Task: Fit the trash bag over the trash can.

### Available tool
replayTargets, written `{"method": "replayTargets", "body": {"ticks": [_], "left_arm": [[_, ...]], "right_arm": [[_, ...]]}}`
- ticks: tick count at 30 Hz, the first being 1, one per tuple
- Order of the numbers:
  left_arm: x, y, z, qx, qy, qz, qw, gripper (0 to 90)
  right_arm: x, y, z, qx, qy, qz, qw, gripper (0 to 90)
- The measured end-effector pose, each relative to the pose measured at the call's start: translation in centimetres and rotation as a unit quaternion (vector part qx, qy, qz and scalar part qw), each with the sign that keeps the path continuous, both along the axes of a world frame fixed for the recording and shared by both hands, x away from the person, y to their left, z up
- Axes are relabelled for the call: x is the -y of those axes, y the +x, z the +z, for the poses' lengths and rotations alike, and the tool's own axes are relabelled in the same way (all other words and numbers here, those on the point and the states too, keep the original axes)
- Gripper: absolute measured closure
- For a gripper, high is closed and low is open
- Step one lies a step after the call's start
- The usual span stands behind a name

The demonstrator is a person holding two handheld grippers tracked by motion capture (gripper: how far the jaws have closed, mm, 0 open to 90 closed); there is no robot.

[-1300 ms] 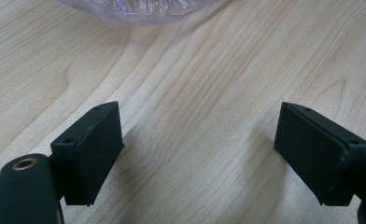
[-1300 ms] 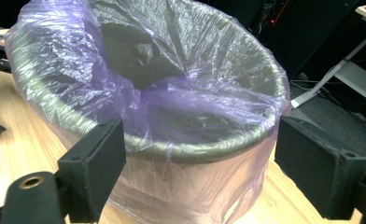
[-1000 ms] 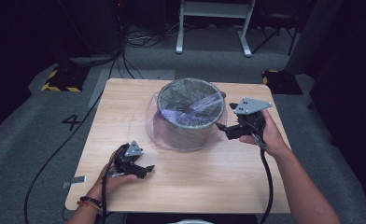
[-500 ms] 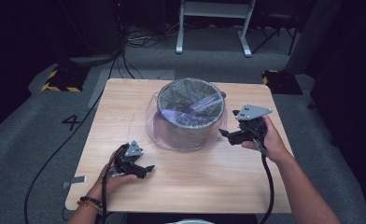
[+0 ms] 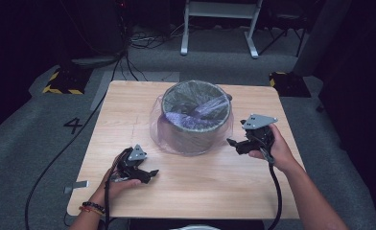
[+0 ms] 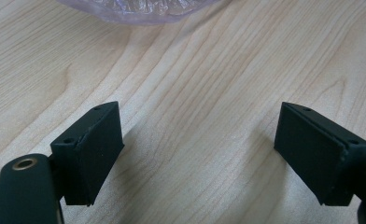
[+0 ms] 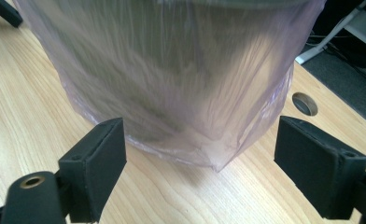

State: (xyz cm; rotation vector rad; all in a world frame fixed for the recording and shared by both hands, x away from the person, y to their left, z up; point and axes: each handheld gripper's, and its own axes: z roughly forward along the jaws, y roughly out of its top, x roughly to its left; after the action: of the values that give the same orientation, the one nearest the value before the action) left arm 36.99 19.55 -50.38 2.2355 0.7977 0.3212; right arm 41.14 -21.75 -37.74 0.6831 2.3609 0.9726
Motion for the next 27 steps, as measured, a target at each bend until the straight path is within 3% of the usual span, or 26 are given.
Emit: {"method": "replayTargets", "body": {"ticks": [27], "left_arm": [[0.0,0.0,0.0,0.0,0.0,0.0,1.0,15.1]], "right_arm": [[1.2,-1.2,-4.9,-0.046,-0.026,-0.014,0.9985,17.0]]}}
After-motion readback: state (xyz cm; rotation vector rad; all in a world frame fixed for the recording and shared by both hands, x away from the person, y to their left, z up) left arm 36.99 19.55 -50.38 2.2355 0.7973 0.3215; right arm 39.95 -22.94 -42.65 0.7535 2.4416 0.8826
